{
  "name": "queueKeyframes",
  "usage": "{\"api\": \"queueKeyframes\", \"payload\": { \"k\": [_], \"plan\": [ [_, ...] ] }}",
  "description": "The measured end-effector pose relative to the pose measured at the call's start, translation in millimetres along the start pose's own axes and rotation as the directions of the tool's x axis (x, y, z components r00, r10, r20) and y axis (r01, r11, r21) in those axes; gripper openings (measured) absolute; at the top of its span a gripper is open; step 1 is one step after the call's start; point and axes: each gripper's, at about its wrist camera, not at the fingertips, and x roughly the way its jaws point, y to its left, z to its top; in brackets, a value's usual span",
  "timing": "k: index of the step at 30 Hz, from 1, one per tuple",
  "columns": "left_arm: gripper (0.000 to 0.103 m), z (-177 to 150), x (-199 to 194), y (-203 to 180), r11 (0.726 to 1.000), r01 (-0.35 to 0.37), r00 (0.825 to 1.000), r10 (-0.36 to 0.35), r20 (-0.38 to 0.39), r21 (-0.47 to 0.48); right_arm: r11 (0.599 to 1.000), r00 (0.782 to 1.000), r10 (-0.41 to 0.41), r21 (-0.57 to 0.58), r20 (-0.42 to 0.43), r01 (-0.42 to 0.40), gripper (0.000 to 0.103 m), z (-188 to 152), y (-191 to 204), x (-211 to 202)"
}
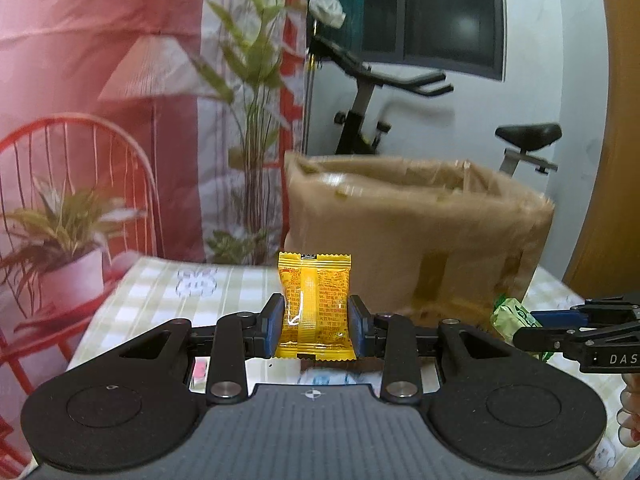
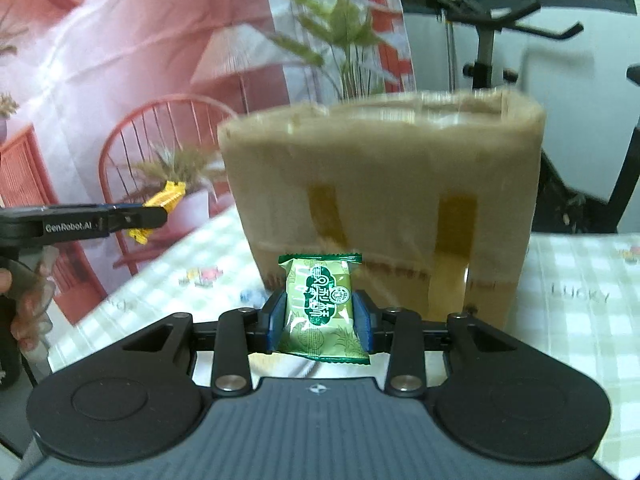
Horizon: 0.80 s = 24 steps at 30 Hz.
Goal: Organize snacks
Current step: 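Lift both packets over the lined box and open both tools to drop them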
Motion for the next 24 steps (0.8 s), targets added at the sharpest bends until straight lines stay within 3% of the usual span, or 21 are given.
{"api": "queueKeyframes", "payload": {
  "k": [12, 16, 24],
  "plan": [
    [0.036, 72.0, 17.6, -33.4, 0.998, 0.045, 0.989, -0.051, 0.136, 0.047, 0.997, 0.986, -0.022, -0.069, 0.164, 0.033, 0.038, 80.1, -11.9, -13.1],
    [0.036, 92.1, 48.4, -42.7, 0.997, 0.059, 0.990, -0.065, 0.122, 0.055, 0.992, 0.981, -0.064, -0.092, 0.182, 0.082, 0.038, 106.2, -23.4, 2.8],
    [0.040, 106.0, 109.4, -47.1, 0.998, 0.058, 0.998, -0.058, 0.030, 0.027, 0.986, 0.985, -0.139, -0.074, 0.097, 0.147, 0.039, 124.5, -49.7, 50.1]
  ]
}}
